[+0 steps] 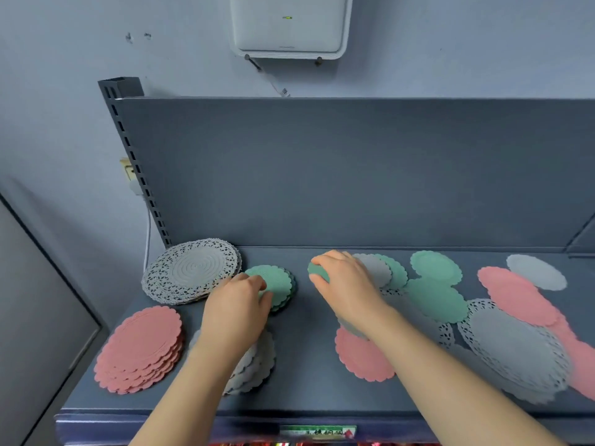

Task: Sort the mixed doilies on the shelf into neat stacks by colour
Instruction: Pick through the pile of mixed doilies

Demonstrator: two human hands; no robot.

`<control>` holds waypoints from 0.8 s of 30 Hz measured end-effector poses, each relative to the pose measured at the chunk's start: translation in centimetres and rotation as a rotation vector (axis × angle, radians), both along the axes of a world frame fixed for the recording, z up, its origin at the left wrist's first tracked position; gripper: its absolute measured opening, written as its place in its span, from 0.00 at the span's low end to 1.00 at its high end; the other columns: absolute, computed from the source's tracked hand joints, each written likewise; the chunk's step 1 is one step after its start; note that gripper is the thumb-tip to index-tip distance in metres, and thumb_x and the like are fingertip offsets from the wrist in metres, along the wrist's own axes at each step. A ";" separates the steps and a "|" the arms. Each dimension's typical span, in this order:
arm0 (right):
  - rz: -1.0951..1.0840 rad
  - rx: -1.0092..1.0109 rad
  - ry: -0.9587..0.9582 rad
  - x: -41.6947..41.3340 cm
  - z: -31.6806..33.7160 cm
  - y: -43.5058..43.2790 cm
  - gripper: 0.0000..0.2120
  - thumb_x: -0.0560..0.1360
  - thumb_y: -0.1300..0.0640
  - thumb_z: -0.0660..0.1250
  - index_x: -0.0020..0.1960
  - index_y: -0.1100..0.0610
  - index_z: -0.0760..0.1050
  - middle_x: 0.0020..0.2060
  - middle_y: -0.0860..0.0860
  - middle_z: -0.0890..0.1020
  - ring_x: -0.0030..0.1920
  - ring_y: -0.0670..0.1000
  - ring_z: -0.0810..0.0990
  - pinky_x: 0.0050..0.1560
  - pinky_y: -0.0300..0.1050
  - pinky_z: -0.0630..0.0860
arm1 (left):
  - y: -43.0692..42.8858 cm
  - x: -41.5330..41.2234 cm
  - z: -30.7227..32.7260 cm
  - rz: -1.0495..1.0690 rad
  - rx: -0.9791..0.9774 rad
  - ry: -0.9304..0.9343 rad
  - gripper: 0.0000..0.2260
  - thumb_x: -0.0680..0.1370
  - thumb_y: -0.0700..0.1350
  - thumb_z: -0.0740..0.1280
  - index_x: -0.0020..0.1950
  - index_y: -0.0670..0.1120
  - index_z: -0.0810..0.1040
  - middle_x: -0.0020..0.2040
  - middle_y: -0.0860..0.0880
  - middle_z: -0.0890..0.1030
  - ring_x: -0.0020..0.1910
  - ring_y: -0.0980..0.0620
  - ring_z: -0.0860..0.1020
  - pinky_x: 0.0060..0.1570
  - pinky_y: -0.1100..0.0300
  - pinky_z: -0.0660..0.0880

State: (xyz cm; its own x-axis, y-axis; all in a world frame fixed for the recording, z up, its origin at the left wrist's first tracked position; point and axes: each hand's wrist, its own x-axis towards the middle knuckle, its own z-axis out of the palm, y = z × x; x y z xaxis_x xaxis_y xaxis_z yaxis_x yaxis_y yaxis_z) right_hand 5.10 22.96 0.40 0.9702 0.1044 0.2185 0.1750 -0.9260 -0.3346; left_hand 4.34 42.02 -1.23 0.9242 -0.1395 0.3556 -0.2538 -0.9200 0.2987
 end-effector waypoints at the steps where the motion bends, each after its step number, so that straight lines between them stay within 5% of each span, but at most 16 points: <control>1: -0.021 -0.016 -0.005 -0.8 0.1 -1.5 0.16 0.79 0.52 0.60 0.65 0.54 0.73 0.63 0.50 0.77 0.63 0.53 0.72 0.64 0.46 0.65 | -1.4 -0.1 0.1 -0.032 -0.001 -0.009 0.09 0.76 0.49 0.65 0.48 0.46 0.81 0.45 0.47 0.81 0.47 0.42 0.78 0.44 0.55 0.74; 4: -0.108 -0.033 -0.004 -3.2 0.4 -6.9 0.16 0.79 0.51 0.61 0.64 0.54 0.74 0.61 0.50 0.78 0.63 0.54 0.73 0.64 0.47 0.67 | -6.4 -0.6 0.7 -0.135 -0.030 -0.019 0.08 0.75 0.47 0.64 0.46 0.45 0.80 0.43 0.46 0.81 0.46 0.42 0.77 0.42 0.54 0.73; 12: -0.365 0.023 0.050 -8.7 0.5 -22.9 0.13 0.76 0.55 0.63 0.59 0.56 0.77 0.58 0.50 0.80 0.61 0.53 0.76 0.59 0.47 0.73 | -22.5 -2.5 1.2 -0.375 -0.001 0.023 0.14 0.79 0.52 0.59 0.59 0.48 0.77 0.54 0.50 0.79 0.55 0.47 0.75 0.49 0.55 0.74; 15: -0.428 0.046 0.078 -10.3 0.5 -27.9 0.14 0.76 0.57 0.64 0.60 0.57 0.77 0.58 0.52 0.80 0.59 0.56 0.77 0.57 0.48 0.74 | -28.5 -2.5 0.9 -0.424 0.129 0.065 0.14 0.79 0.52 0.59 0.58 0.47 0.76 0.53 0.47 0.79 0.54 0.45 0.75 0.48 0.55 0.73; 19: -0.444 0.095 0.133 -10.9 -0.1 -32.4 0.17 0.77 0.55 0.64 0.65 0.56 0.75 0.61 0.53 0.80 0.59 0.54 0.78 0.60 0.49 0.74 | -34.8 -1.8 0.0 -0.447 0.178 0.177 0.14 0.78 0.54 0.60 0.53 0.44 0.75 0.52 0.44 0.77 0.54 0.42 0.75 0.47 0.54 0.70; 24: -0.415 0.115 0.189 -10.1 -0.6 -35.9 0.17 0.78 0.55 0.63 0.66 0.56 0.74 0.63 0.52 0.78 0.62 0.53 0.76 0.62 0.48 0.72 | -39.8 -0.7 -0.9 -0.414 0.134 0.395 0.27 0.70 0.61 0.69 0.61 0.44 0.72 0.57 0.44 0.75 0.56 0.43 0.74 0.54 0.53 0.73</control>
State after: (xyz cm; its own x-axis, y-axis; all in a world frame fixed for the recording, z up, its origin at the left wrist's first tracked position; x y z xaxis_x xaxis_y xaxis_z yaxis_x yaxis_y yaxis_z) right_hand -4.97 -12.91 -0.24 0.9487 -0.3154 0.0218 -0.2760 -0.8600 -0.4291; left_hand 3.64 2.20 -2.08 0.8421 -0.5369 -0.0506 -0.4929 -0.8043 0.3318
